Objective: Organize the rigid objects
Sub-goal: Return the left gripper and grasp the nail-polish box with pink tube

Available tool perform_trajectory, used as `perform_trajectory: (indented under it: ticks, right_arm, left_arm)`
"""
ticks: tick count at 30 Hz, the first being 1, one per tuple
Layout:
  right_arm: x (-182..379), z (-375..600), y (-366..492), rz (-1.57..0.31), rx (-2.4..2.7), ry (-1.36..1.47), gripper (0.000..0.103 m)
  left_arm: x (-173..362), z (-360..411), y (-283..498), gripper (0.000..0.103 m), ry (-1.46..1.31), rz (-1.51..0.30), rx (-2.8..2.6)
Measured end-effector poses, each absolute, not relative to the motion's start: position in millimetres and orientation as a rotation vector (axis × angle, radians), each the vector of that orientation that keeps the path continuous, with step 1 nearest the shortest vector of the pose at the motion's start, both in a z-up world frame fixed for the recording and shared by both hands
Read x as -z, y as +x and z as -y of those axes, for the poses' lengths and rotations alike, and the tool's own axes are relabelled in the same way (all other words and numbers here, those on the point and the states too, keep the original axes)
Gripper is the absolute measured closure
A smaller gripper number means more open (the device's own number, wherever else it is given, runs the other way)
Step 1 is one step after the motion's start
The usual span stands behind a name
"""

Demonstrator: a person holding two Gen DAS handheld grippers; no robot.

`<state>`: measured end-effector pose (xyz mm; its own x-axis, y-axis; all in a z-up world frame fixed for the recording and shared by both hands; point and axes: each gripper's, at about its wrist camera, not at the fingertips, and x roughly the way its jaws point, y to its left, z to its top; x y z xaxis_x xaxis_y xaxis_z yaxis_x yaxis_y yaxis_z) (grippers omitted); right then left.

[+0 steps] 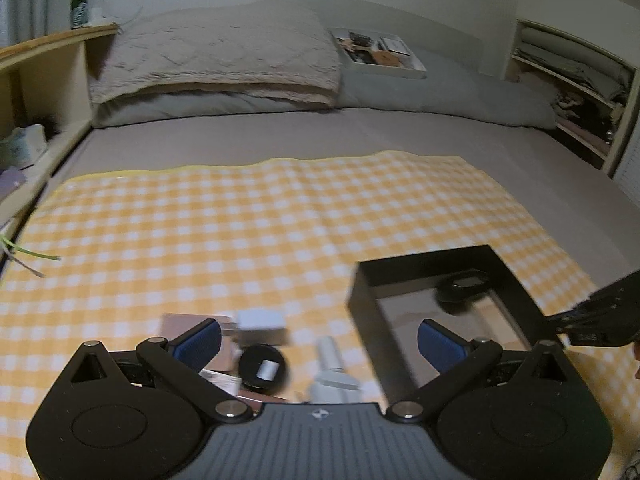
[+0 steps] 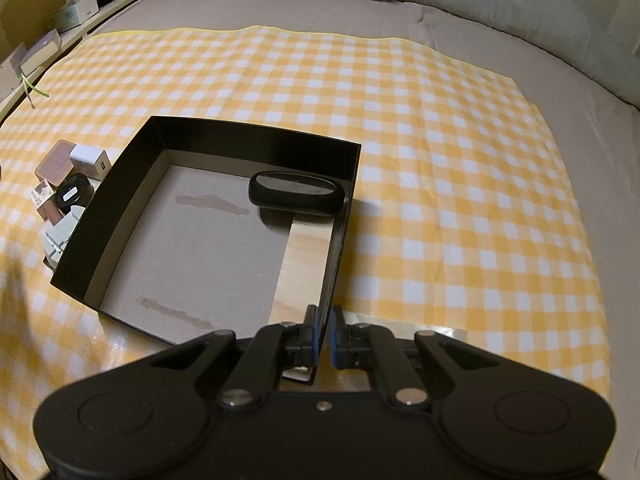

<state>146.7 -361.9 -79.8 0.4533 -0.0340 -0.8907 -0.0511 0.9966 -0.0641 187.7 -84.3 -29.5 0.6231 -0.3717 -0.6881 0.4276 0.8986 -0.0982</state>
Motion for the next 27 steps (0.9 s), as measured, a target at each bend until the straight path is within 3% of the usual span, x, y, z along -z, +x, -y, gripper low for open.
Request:
perform_trajectory:
  ticks: [13,27]
  right_arm:
    - [90.3,362.8,148.1,-1.137,-0.018,-0.081,0.097]
    - [92.5,363.2,147.5,-1.147,-0.031,-0.087,0.095]
  left_arm:
    - [66.3,29.2,217.6,0.000,0.271,-0.803,0.381]
    - [129.2,63.2,227.1,0.000,0.530,-0.910,0.488]
